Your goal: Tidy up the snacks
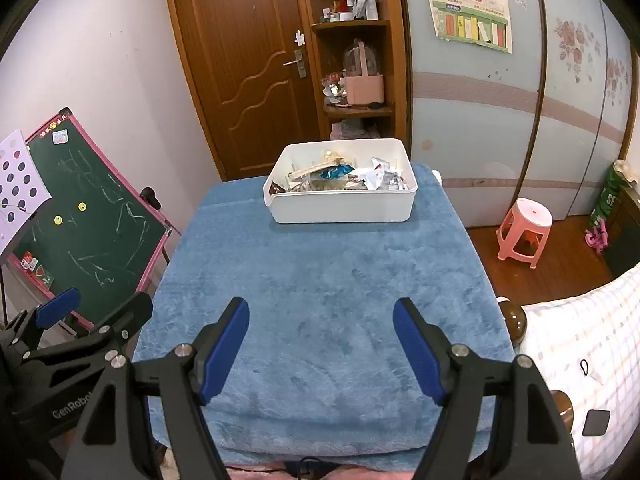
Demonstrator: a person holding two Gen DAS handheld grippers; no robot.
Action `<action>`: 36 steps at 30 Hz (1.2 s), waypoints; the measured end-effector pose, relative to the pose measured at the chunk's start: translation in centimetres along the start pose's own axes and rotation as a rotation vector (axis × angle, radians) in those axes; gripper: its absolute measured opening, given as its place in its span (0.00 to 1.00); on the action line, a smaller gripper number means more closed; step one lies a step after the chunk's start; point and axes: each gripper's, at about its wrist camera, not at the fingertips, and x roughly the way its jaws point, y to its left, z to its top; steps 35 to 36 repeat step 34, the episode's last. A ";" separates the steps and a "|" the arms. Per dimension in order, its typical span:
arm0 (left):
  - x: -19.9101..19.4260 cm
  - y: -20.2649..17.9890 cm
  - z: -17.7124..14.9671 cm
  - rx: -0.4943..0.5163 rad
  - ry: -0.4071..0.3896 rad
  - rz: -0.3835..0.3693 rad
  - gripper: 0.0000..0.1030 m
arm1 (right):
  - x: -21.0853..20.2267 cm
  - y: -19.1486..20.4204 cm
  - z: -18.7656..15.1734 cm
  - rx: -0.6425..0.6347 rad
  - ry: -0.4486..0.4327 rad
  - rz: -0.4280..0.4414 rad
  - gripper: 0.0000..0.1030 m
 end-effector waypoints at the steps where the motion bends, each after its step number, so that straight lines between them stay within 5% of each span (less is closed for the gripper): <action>1: 0.0 0.0 0.0 0.000 0.000 0.000 0.99 | 0.0 -0.1 -0.1 0.001 0.001 0.004 0.73; 36: 0.1 0.1 -1.0 -0.003 0.013 -0.002 0.99 | 0.4 -0.2 -0.5 0.010 0.014 0.023 0.73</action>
